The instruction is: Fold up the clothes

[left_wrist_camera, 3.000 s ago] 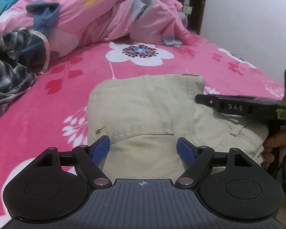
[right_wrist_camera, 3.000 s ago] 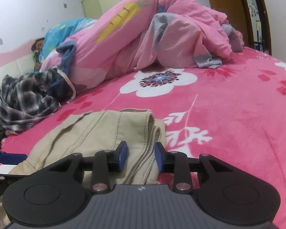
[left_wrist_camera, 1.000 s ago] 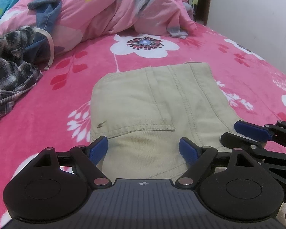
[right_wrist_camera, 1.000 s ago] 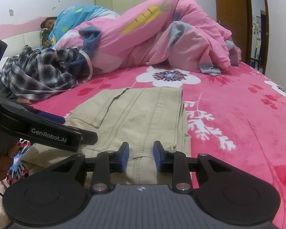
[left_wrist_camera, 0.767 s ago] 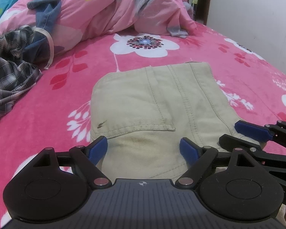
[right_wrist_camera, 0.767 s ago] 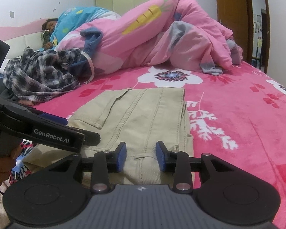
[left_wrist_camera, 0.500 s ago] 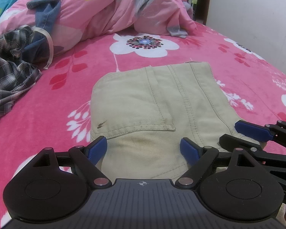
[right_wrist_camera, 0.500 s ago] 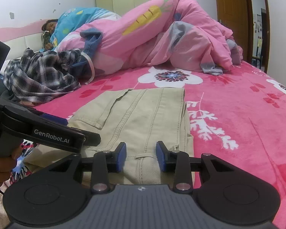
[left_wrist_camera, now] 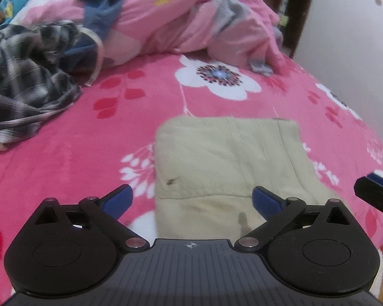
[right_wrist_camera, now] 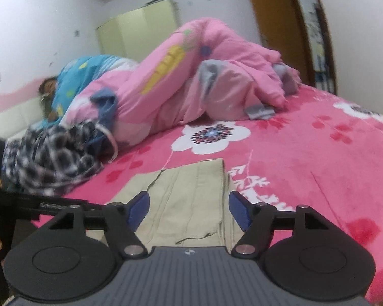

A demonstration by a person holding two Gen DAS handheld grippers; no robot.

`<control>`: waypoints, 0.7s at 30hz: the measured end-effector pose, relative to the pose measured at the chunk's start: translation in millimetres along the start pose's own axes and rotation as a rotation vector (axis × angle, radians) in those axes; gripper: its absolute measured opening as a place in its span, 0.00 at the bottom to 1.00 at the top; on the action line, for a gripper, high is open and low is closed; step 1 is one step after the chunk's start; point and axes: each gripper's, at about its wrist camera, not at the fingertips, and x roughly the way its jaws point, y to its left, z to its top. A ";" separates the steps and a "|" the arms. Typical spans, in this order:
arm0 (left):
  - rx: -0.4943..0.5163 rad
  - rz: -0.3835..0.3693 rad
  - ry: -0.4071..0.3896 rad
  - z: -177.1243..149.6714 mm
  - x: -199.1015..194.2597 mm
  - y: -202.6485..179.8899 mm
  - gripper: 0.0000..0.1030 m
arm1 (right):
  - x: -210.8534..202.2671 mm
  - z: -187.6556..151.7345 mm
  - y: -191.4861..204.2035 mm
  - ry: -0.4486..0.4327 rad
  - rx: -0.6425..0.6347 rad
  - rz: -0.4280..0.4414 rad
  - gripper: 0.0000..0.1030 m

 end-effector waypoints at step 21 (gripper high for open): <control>-0.034 0.169 0.024 -0.7 -10.3 7.1 1.00 | 4.7 0.3 18.8 0.074 -0.004 -0.291 1.00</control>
